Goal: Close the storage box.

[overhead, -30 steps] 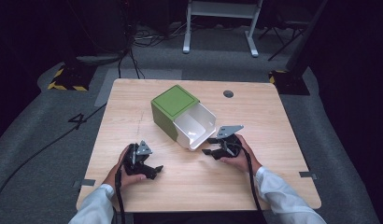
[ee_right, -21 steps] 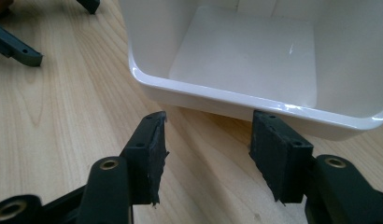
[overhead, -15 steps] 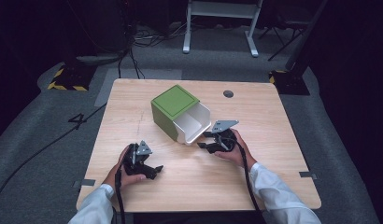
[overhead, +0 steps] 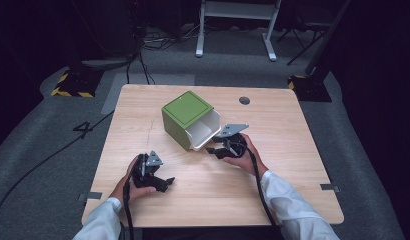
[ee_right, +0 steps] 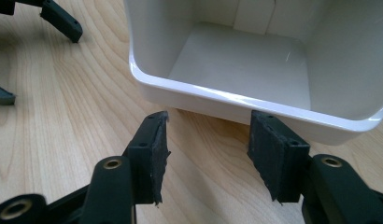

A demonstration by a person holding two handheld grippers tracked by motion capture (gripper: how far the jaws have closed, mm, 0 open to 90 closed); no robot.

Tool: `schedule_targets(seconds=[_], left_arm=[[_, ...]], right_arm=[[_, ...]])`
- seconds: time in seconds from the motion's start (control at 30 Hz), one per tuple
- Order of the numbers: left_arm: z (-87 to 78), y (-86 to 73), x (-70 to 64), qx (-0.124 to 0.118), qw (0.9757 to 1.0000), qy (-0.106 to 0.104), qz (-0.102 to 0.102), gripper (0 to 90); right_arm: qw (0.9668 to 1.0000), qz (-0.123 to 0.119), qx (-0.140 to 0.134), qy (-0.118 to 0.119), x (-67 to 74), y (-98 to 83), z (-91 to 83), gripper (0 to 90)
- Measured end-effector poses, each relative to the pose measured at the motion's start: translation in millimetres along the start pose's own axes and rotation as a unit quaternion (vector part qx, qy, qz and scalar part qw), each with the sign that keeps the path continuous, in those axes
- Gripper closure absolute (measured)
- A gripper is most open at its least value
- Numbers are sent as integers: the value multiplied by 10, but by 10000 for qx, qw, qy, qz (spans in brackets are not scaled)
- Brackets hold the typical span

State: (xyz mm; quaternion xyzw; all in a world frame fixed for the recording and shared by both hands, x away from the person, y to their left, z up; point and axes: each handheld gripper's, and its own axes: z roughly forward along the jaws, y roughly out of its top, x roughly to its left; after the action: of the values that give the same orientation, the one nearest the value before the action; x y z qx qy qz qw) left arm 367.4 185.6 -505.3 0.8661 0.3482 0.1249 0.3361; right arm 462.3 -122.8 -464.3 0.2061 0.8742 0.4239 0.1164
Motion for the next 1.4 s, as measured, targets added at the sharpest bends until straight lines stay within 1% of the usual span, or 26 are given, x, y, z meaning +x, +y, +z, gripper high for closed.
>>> schedule_targets(seconds=[0.17,0.2,0.23,0.33,0.37,0.5,0.73,0.87,0.97,1.07,1.17,1.23,1.3,1.33,1.4], left_arm=[[0,0,0,0,10000,1,-1,29],[0,0,0,0,10000,2,1,29],[0,0,0,0,10000,2,1,29],[0,0,0,2,10000,2,2,29],[0,0,0,1,10000,2,1,29],[-1,0,0,2,10000,3,1,29],[-1,0,0,2,10000,0,1,29],[-1,0,0,3,10000,0,1,29],[-1,0,0,2,10000,0,0,29],[-1,0,0,3,10000,0,0,29],[-1,0,0,2,10000,1,0,29],[0,0,0,2,10000,1,0,29],[0,0,0,2,10000,1,1,29],[0,0,0,2,10000,2,2,29],[0,0,-1,1,10000,2,1,29]], right_arm=[[10000,27,-24,12,-16,41,42,475],[9999,69,-111,27,-24,70,50,478],[9999,69,-111,27,-24,70,50,478],[9997,110,-223,70,-30,131,51,481],[9997,75,-236,59,-24,159,60,482],[9998,39,-205,56,-16,176,80,488],[9997,84,-220,47,-19,171,147,491],[9996,142,-254,50,-34,183,157,492],[9997,103,-224,41,-32,185,159,484],[9997,142,-195,30,-35,180,156,476],[9998,126,-166,18,-39,168,146,470],[9999,43,-98,-45,-42,154,118,453],[9999,44,-78,-56,-41,149,104,447],[9999,-7,-21,-102,-42,142,69,424],[9999,-31,-2,-128,-41,141,54,414]])
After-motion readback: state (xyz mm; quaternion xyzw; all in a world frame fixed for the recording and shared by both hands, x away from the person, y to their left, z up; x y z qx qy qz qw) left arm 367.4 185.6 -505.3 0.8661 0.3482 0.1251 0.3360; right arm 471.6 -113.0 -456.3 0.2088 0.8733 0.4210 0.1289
